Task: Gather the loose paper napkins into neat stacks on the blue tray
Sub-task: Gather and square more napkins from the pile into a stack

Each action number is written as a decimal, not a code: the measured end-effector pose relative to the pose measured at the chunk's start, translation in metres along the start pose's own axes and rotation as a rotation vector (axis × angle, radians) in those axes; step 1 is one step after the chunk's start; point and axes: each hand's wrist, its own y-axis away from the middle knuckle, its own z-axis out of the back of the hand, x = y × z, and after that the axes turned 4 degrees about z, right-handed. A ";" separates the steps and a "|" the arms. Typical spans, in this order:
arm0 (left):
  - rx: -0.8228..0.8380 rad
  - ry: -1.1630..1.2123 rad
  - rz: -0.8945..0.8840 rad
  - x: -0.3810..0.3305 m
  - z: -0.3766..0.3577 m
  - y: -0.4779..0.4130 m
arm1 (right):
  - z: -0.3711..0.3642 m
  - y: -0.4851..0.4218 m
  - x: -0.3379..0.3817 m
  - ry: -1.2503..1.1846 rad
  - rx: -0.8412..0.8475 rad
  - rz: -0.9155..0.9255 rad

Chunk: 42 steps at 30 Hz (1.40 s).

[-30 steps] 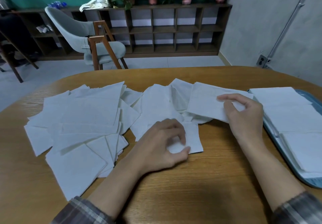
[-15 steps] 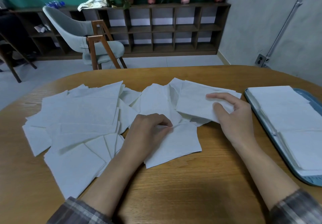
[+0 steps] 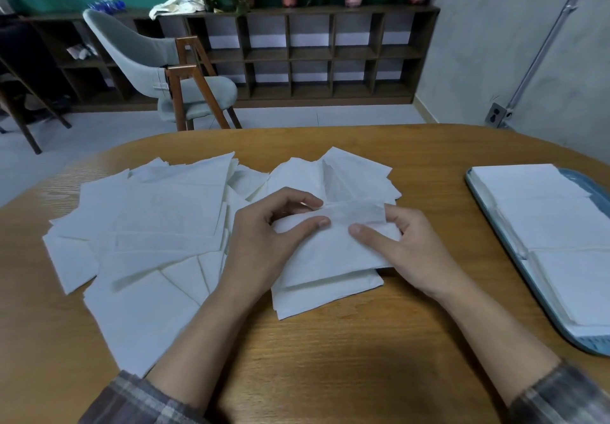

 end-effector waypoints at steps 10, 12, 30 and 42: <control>-0.010 -0.077 -0.044 0.005 -0.003 -0.002 | -0.004 -0.002 0.000 0.089 0.022 0.070; -0.056 -0.154 -0.115 0.004 -0.004 -0.002 | -0.003 -0.001 0.002 0.076 0.017 0.096; 0.150 -0.383 -0.186 0.019 -0.012 0.004 | 0.014 -0.008 -0.006 0.227 -0.208 0.085; 0.546 -0.257 -0.026 0.020 -0.012 0.010 | 0.016 -0.008 -0.008 0.236 -0.212 0.080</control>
